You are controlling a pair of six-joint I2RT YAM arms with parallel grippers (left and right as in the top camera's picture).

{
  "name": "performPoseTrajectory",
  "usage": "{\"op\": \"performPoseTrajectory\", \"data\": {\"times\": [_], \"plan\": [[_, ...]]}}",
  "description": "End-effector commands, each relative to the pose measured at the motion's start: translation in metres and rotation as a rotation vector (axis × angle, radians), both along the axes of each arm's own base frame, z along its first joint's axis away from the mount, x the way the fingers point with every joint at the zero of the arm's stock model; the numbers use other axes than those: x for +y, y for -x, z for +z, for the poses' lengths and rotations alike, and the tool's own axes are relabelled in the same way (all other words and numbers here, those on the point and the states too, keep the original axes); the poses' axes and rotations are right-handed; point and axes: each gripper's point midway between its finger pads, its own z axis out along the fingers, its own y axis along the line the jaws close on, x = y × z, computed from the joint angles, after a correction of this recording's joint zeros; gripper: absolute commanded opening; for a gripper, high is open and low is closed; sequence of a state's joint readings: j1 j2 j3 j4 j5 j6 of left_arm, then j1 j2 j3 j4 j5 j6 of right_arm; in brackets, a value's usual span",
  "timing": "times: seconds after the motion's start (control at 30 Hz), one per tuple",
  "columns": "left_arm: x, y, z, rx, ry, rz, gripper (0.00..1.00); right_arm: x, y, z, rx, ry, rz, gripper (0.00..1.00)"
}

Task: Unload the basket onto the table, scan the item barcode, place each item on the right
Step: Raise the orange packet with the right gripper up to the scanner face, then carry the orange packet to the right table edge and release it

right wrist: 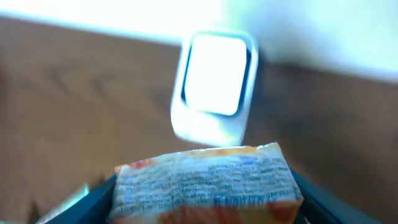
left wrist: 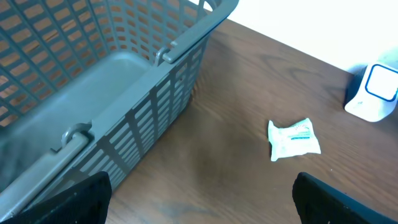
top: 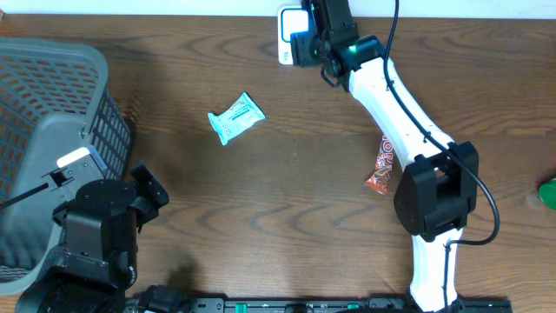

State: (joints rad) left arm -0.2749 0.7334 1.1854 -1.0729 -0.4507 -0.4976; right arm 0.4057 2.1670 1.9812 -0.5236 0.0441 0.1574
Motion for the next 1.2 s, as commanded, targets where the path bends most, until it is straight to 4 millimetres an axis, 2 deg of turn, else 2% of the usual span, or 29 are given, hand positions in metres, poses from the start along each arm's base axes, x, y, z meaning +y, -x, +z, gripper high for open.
{"op": "performPoseTrajectory", "data": {"times": [0.0,0.1,0.3,0.4,0.57,0.8,0.9,1.07,1.17], "plan": [[0.003,0.0,-0.001,0.004,-0.009,0.015,0.93,0.005,-0.021,0.009,-0.111,0.022,0.025,0.67],[0.003,0.0,-0.001,0.004,-0.009,0.015,0.93,0.008,-0.041,0.015,-0.203,0.005,-0.005,0.66],[0.003,0.0,-0.001,0.004,-0.009,0.015,0.93,0.019,-0.074,0.013,-0.382,0.009,0.015,0.67],[0.003,0.0,-0.001,0.004,-0.009,0.015,0.93,0.018,-0.088,0.003,-0.442,0.003,-0.022,0.68],[0.003,0.0,-0.001,0.004,-0.009,0.015,0.93,0.012,-0.106,-0.027,-0.503,0.009,-0.087,0.69],[0.003,0.0,-0.001,0.004,-0.009,0.015,0.93,0.015,-0.112,-0.068,-0.497,0.011,-0.087,0.68],[0.003,0.0,-0.001,0.004,-0.009,0.015,0.93,0.014,-0.112,-0.074,-0.484,0.017,-0.086,0.68],[0.003,0.0,-0.001,0.004,-0.009,0.015,0.93,0.015,-0.113,-0.068,-0.507,0.006,-0.088,0.68],[0.003,0.0,-0.001,0.004,-0.009,0.015,0.93,0.015,-0.113,-0.052,-0.528,-0.004,-0.09,0.68]]}}
